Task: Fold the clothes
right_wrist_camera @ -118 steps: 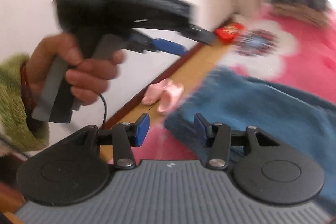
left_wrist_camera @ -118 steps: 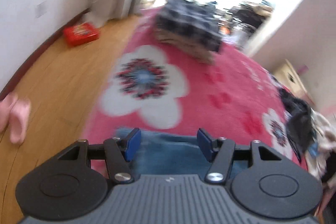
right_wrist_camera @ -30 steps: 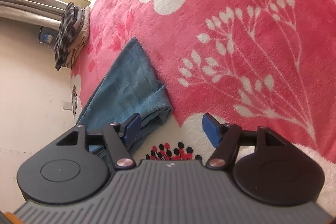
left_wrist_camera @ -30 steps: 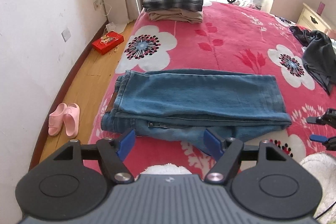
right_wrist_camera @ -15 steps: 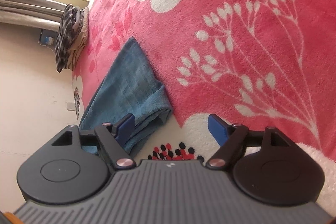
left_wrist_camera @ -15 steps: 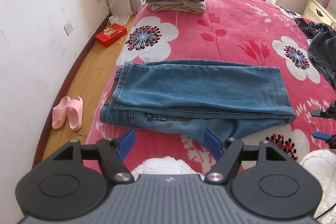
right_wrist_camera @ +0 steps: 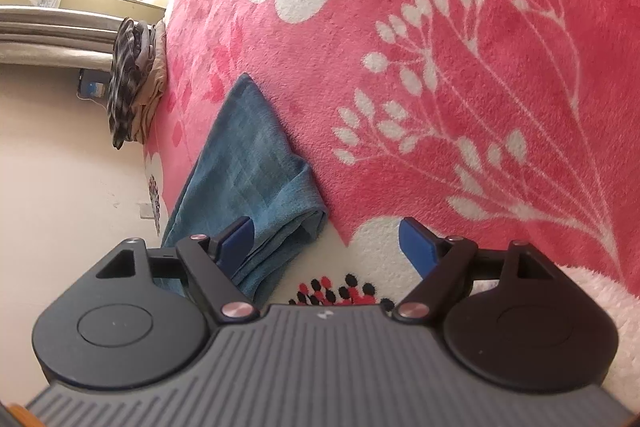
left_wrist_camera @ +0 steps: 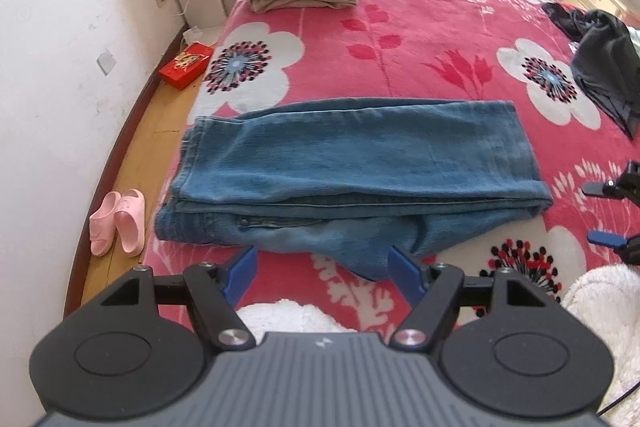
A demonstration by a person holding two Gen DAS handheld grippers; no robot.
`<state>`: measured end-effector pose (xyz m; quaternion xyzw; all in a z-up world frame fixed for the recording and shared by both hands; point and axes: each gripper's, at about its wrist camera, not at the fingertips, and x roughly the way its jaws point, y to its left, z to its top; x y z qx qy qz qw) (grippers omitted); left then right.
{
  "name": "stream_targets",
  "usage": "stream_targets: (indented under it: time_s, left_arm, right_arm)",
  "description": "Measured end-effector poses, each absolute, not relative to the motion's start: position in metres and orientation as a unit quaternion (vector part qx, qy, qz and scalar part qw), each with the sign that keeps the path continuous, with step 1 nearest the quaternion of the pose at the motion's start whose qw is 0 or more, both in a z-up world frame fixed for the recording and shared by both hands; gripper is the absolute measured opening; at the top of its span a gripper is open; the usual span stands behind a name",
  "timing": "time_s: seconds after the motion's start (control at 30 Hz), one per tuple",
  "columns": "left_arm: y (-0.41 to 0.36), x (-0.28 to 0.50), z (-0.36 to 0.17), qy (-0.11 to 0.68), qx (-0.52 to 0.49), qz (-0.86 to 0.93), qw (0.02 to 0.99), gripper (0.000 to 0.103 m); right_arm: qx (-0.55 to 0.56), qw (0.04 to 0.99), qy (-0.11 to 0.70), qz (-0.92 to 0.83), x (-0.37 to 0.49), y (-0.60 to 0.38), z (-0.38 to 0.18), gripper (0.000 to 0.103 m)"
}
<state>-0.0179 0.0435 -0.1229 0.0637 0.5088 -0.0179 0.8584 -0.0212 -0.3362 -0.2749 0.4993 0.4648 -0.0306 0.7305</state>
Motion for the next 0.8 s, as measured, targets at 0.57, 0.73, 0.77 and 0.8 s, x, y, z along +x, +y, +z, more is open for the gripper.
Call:
stream_targets:
  time_s: [0.57,0.73,0.77,0.8]
  left_arm:
    - [-0.016,0.036,-0.17,0.516,0.108,-0.093,0.844,0.073]
    - [0.0,0.066,-0.186,0.536,0.09,-0.072,0.837,0.073]
    - [0.005,0.071,-0.187,0.538,0.088,-0.067,0.836,0.073]
    - [0.011,0.076,-0.189,0.54,0.085,-0.061,0.835,0.073]
  right_arm:
    - [0.601,0.686,0.41,0.008,-0.013,-0.355,-0.295,0.08]
    - [0.576,0.697,0.426,0.028,0.025,-0.352,-0.311,0.078]
    - [0.574,0.697,0.429,0.036,0.033,-0.351,-0.316,0.077]
    - [0.571,0.698,0.431,0.044,0.04,-0.349,-0.319,0.076]
